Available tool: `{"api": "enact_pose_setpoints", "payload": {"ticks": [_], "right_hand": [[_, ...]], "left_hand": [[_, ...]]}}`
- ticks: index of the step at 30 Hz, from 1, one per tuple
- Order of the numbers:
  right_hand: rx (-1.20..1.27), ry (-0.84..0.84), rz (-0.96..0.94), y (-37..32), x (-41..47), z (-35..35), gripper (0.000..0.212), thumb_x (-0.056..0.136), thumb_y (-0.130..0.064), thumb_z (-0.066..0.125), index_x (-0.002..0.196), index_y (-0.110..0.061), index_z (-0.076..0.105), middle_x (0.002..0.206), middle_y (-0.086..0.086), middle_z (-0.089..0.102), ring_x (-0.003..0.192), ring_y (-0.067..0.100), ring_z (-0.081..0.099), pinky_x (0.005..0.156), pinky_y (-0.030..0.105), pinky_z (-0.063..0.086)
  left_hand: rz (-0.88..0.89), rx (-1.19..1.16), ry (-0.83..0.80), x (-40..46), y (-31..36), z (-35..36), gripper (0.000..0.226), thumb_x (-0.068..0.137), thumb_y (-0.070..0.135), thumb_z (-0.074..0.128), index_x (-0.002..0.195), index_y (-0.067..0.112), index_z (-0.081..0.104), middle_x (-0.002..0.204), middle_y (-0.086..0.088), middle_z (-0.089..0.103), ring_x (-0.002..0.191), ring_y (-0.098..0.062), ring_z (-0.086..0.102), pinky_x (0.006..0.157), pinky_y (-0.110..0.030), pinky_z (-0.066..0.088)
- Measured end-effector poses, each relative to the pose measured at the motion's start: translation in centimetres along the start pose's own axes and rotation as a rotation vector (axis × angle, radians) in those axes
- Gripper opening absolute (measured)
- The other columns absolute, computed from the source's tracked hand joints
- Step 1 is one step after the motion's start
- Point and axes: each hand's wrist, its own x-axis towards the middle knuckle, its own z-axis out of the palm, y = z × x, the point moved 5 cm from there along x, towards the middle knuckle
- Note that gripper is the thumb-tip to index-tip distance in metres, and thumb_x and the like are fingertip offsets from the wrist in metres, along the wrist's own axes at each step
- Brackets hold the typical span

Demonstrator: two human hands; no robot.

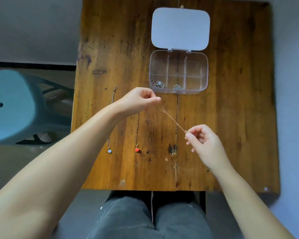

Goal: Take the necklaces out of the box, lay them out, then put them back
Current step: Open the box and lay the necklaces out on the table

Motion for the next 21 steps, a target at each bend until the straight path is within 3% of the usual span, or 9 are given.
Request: {"api": "enact_pose_setpoints", "payload": {"ticks": [3,9,15,18,21], "right_hand": [[-0.141,0.11,0.122,2.6,-1.9,3.6,0.008,0.089,-0.028,0.062,0.083,-0.027,0.056,0.085,-0.009,0.062,0.077,0.001,0.059,0.057,0.005,0.044],[-0.417,0.24,0.152,4.7,-2.8,10.3,0.013,0.088,-0.034,0.062,0.091,-0.021,0.059,0.098,-0.005,0.052,0.09,0.011,0.054,0.066,0.017,0.043],[-0.615,0.25,0.134,4.7,-2.8,11.0,0.025,0.088,-0.043,0.06,0.098,-0.02,0.059,0.098,-0.006,0.053,0.093,0.008,0.046,0.07,0.019,0.042],[-0.482,0.248,0.137,3.4,-2.1,9.1,0.024,0.09,-0.04,0.058,0.101,-0.02,0.058,0.099,-0.008,0.052,0.091,0.008,0.051,0.064,0.014,0.039],[-0.337,0.328,-0.008,-0.8,0.8,5.8,0.012,0.094,-0.023,0.052,0.099,-0.016,0.061,0.099,-0.001,0.058,0.083,0.011,0.055,0.068,0.015,0.046]], "left_hand": [[0.038,0.165,0.018,1.3,-0.3,0.7,0.018,0.088,0.032,0.06,0.081,0.016,0.063,0.072,0.007,0.058,0.067,-0.008,0.053,0.061,-0.022,0.042],[0.42,0.553,0.006,2.9,2.3,4.4,0.007,0.087,0.016,0.059,0.085,0.01,0.061,0.09,-0.003,0.062,0.082,-0.018,0.055,0.069,-0.029,0.045],[0.574,0.791,-0.099,3.5,1.3,6.4,0.011,0.09,0.014,0.052,0.093,0.008,0.061,0.099,-0.008,0.057,0.095,-0.024,0.05,0.068,-0.032,0.042],[0.61,0.82,-0.108,2.8,0.6,6.0,0.02,0.092,0.016,0.051,0.109,0.009,0.061,0.115,-0.01,0.055,0.106,-0.025,0.049,0.078,-0.036,0.049],[0.61,0.737,0.05,1.5,0.2,3.8,0.027,0.092,0.015,0.052,0.118,0.009,0.056,0.115,-0.012,0.058,0.106,-0.028,0.053,0.081,-0.038,0.05]]}}
